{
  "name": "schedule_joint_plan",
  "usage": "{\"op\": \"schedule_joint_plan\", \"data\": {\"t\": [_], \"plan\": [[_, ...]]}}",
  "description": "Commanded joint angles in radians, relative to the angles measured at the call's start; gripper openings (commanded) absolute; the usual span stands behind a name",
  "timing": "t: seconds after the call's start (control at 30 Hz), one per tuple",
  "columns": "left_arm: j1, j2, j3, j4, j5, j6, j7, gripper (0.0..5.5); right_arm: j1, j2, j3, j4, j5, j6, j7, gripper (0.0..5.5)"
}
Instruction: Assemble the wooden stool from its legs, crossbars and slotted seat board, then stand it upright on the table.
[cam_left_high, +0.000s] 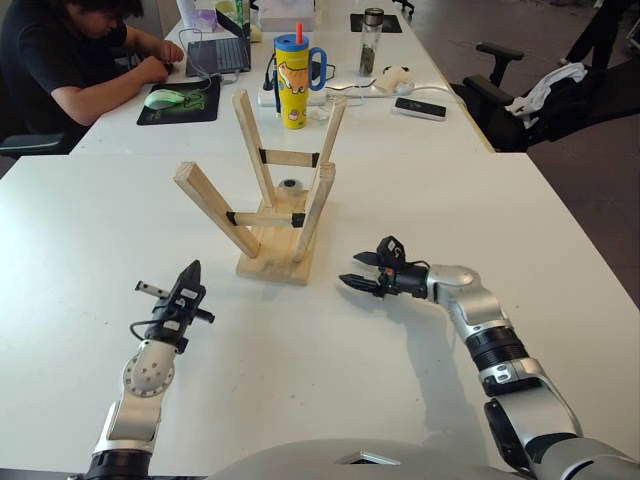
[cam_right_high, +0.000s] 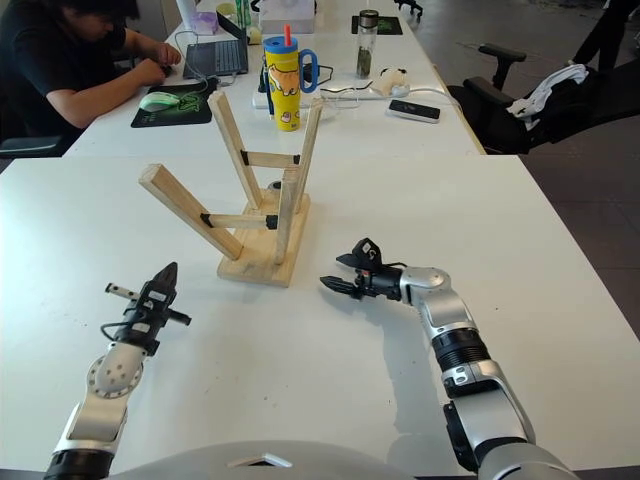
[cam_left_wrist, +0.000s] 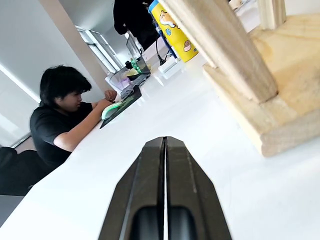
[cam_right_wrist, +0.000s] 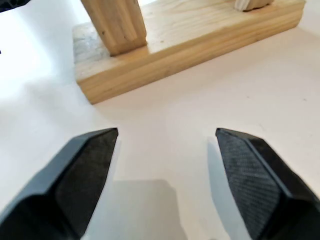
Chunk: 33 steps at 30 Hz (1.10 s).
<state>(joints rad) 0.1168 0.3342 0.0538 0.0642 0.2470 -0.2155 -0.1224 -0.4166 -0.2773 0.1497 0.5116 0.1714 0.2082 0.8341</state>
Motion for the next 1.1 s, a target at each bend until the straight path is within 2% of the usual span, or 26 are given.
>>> {"op": "schedule_joint_plan", "data": {"t": [0.03,0.2,0.4,0.57,0.67,0.9,1.0,1.1], "plan": [[-0.104,0.0,-0.082,0.14,0.014,0.128,-0.086,0.0,-0.034,0.104,-0.054,0.066,-0.011,-0.022,-0.187,3.64],[-0.105,0.0,-0.143,0.142,0.008,0.219,-0.154,0.0,-0.027,0.161,-0.054,0.074,-0.032,-0.039,-0.284,3.64],[-0.134,-0.077,-0.247,0.042,-0.018,0.28,-0.198,0.0,-0.018,0.181,-0.042,0.066,-0.038,-0.026,-0.28,3.64],[-0.146,-0.102,-0.278,-0.002,0.008,0.333,-0.164,0.0,-0.055,0.158,-0.053,0.097,-0.036,-0.014,-0.254,3.64],[-0.145,-0.083,-0.252,0.005,0.035,0.348,-0.115,0.0,-0.049,0.149,-0.034,0.088,-0.03,0.012,-0.205,3.64],[-0.136,-0.062,-0.227,0.004,0.047,0.364,-0.066,0.0,-0.037,0.144,-0.026,0.078,-0.071,-0.023,-0.253,3.64],[0.024,-0.05,-0.121,-0.127,0.013,0.286,0.013,0.0,-0.014,0.091,-0.127,0.055,-0.07,-0.085,-0.37,3.21],[0.129,-0.042,-0.07,-0.213,-0.035,0.206,0.009,0.0,0.012,0.07,-0.147,0.036,-0.066,-0.099,-0.374,2.75]]}}
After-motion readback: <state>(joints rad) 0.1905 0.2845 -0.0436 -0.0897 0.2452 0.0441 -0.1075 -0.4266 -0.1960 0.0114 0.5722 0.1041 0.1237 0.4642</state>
